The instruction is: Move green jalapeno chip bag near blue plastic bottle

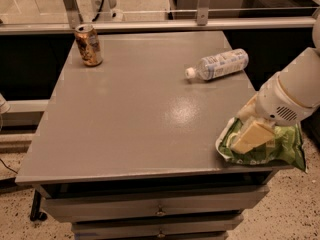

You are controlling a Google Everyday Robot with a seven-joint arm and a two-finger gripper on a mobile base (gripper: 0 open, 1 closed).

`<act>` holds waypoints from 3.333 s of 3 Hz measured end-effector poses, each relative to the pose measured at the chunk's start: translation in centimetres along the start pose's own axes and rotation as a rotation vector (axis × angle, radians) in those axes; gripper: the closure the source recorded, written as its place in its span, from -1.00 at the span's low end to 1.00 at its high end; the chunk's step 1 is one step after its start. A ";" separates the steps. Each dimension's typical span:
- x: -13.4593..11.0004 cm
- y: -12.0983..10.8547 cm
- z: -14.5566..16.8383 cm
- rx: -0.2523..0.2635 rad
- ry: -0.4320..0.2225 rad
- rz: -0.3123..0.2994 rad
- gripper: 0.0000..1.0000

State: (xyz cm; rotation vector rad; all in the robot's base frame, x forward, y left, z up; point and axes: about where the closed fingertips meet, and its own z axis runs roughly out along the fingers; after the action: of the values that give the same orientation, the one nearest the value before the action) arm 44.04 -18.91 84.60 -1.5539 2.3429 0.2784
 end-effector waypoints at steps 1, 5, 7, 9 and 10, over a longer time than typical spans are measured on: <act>-1.2 -1.0 -0.7 0.023 -0.026 -0.011 0.30; -5.9 -7.5 -2.3 0.157 -0.111 -0.043 1.00; -10.6 -13.4 -3.9 0.263 -0.167 -0.132 1.00; -14.1 -14.4 -4.7 0.277 -0.222 -0.211 0.22; -14.8 -14.3 -4.3 0.262 -0.233 -0.238 -0.26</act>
Offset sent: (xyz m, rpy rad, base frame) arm 0.0370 0.0180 0.0281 0.0554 -0.0851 0.0023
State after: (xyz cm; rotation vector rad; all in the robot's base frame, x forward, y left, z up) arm 61.91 -13.25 94.14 -1.5578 1.9108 0.0855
